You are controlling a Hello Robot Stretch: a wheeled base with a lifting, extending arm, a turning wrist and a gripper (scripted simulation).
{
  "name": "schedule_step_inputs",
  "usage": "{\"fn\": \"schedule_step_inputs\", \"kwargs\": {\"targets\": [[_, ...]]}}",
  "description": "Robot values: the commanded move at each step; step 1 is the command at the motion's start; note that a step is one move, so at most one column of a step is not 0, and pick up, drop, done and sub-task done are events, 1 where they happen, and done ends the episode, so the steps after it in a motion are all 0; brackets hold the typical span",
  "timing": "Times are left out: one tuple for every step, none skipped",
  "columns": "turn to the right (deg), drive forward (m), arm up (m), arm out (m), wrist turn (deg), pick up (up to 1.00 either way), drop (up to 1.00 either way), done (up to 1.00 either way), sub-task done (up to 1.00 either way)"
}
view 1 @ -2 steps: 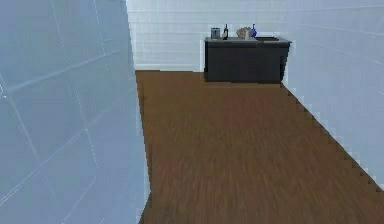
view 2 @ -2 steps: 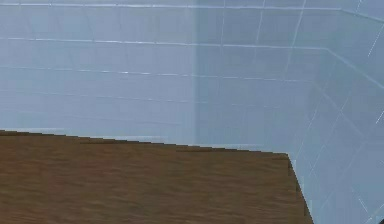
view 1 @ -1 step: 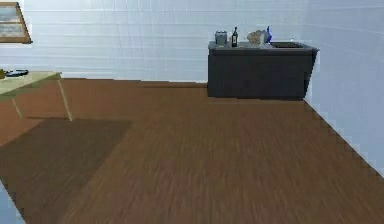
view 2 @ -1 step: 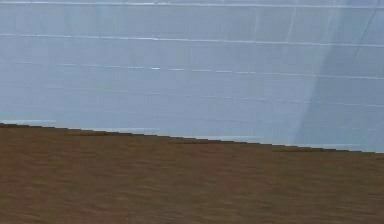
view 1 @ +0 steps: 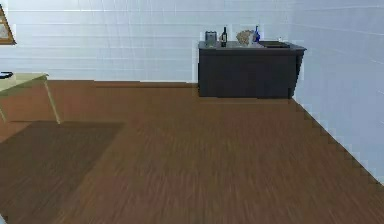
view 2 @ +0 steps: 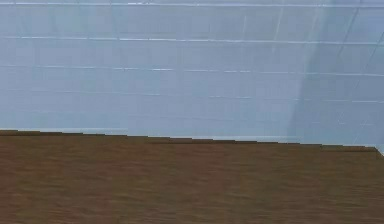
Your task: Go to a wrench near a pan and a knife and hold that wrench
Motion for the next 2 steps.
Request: {"fn": "schedule_step_inputs", "kwargs": {"targets": [[45.0, 0.0, 0.0, 0.0, 0.0, 0.0, 0.0, 0.0, 0.0], [45.0, 0.0, 0.0, 0.0, 0.0, 0.0, 0.0, 0.0, 0.0]]}}
